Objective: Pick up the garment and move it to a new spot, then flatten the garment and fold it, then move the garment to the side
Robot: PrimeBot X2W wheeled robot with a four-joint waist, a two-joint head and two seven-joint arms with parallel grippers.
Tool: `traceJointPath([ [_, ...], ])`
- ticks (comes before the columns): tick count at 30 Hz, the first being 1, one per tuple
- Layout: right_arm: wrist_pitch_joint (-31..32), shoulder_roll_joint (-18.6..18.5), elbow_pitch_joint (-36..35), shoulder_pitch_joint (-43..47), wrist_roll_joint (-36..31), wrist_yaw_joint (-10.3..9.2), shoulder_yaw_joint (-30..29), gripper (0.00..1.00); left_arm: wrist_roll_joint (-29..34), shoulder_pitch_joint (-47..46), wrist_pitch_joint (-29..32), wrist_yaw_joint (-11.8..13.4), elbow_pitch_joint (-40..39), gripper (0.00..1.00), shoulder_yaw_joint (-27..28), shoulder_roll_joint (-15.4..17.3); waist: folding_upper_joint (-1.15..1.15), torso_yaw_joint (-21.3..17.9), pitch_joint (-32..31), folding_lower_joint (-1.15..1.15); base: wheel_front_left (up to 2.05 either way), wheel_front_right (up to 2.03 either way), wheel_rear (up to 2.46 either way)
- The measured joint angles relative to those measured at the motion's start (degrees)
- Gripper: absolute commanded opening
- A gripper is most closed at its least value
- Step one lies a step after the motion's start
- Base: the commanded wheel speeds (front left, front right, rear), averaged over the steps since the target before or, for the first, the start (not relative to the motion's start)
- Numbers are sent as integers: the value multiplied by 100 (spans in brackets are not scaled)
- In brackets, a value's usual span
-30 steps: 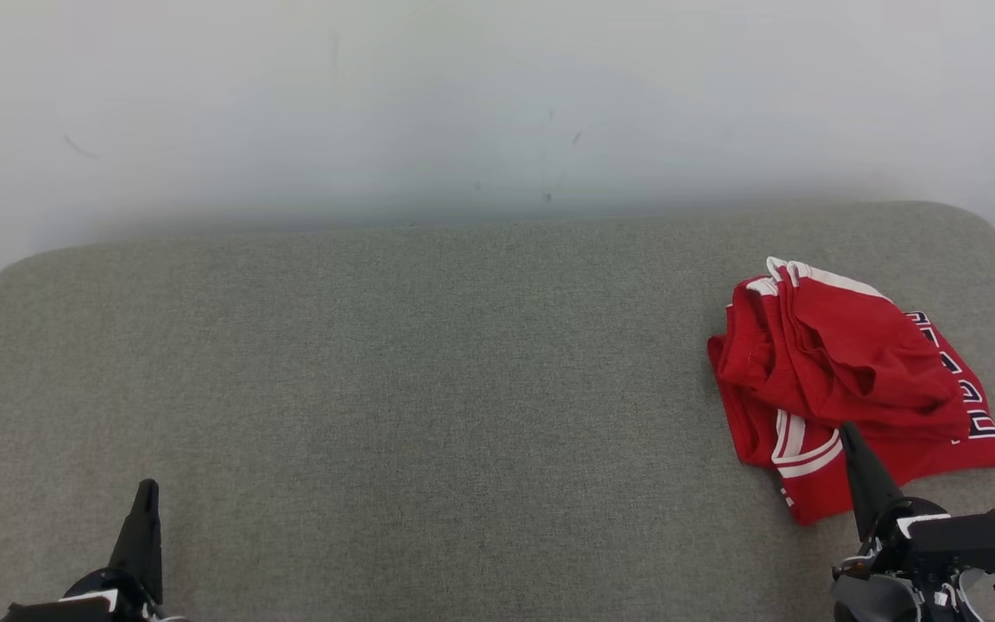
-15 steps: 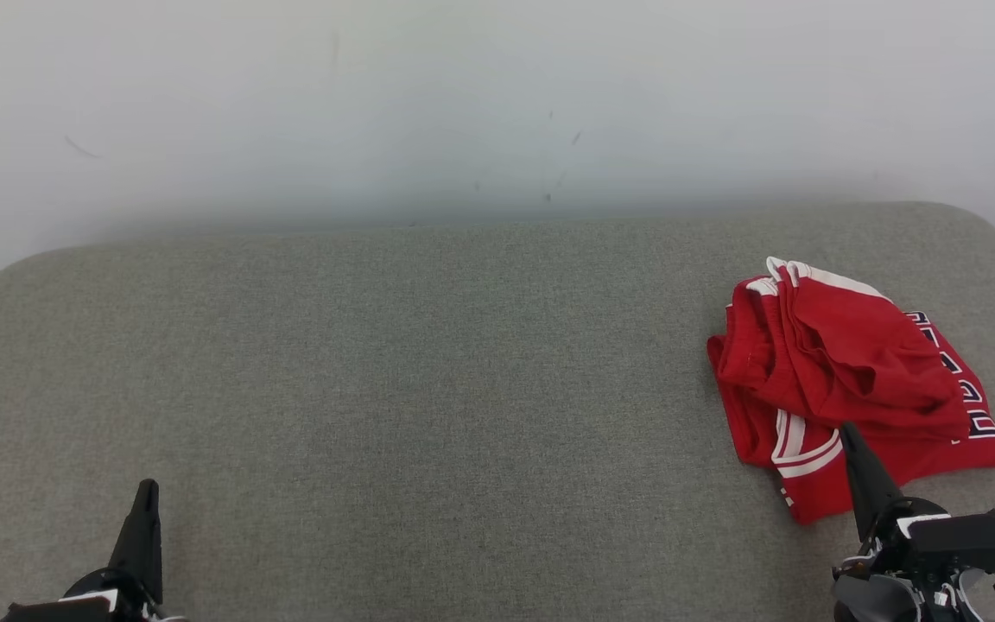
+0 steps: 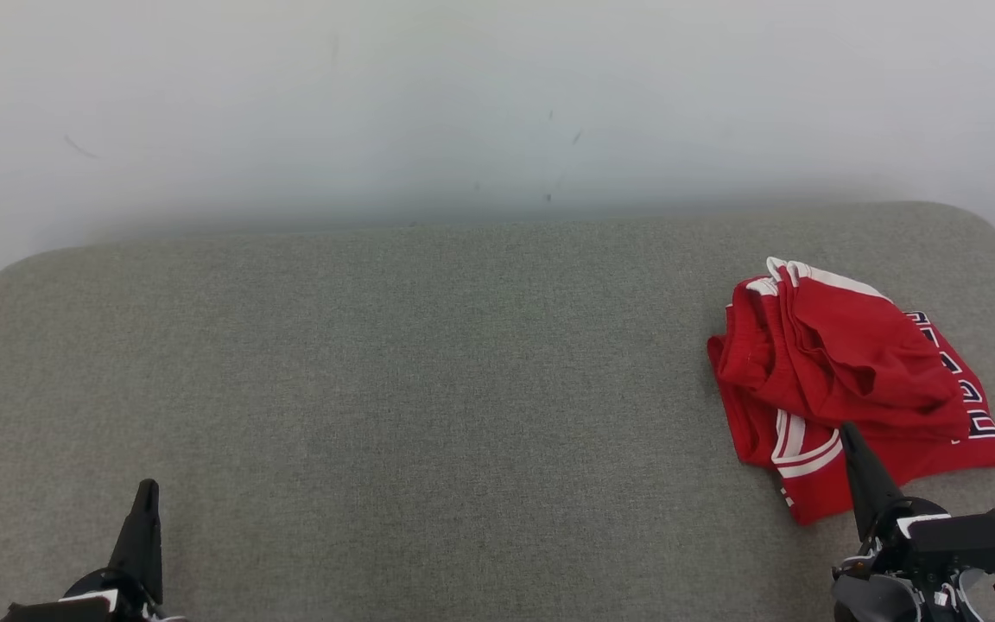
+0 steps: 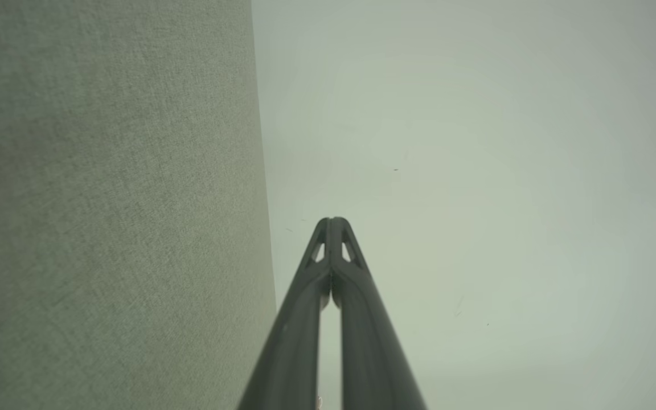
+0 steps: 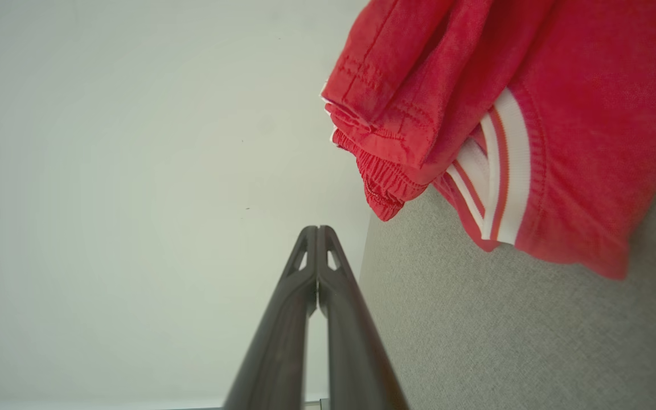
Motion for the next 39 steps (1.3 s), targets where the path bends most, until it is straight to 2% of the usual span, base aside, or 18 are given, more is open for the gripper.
traceJointPath([
  [39,0,0,-4,0,0,1,0,0,0,0,0,0,0,0,0,0,0,0,1,0,0,0,0],
])
